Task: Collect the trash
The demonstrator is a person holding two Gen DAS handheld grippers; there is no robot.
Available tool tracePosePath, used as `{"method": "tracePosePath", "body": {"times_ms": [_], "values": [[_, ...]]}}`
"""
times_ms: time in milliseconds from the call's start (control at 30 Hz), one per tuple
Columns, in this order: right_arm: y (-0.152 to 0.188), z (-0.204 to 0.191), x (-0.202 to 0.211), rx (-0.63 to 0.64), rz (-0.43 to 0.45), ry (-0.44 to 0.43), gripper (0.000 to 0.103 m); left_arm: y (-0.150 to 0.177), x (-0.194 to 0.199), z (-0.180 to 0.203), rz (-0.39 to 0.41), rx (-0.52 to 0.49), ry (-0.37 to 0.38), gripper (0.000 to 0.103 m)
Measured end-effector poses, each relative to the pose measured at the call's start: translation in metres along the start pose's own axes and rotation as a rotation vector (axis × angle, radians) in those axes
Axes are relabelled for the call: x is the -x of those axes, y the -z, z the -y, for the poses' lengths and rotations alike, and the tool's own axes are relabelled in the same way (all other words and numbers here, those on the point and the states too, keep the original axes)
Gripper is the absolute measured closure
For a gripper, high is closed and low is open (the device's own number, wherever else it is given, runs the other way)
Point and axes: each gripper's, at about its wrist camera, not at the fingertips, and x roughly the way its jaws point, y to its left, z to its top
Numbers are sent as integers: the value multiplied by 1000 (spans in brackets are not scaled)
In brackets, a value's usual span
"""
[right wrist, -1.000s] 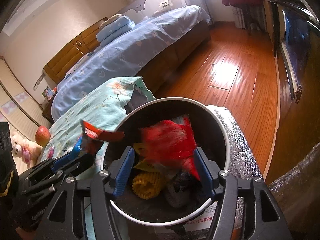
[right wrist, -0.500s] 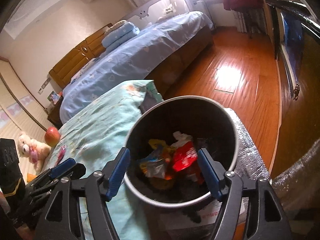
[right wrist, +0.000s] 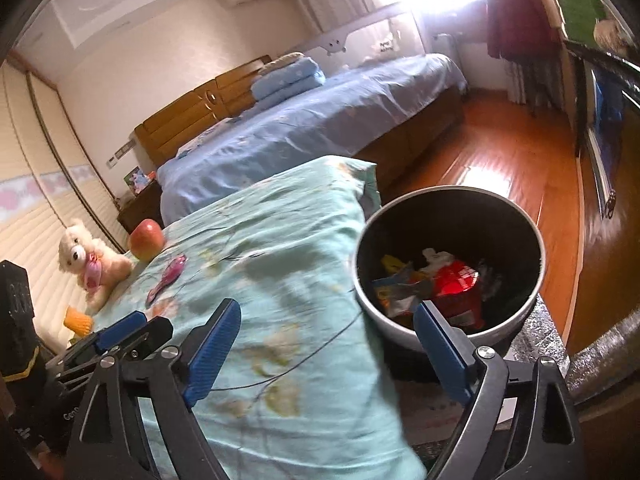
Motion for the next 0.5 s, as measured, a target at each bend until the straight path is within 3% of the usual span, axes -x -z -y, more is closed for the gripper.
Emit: {"method": "tracePosePath", "body": {"times_ms": [167, 300, 367, 500], "values": [[0, -23, 10, 60, 36, 6, 14, 3, 24, -12, 46, 22, -23, 36], [-5, -41, 26, 118, 101, 15, 10, 6, 49, -18, 128, 29, -55, 34], [-5, -50, 35, 154, 162, 28, 0, 12, 64, -20, 185, 30, -91, 20], [3, -62, 41, 211, 254, 52, 0, 31, 86, -22, 311, 20, -211, 1]]}}
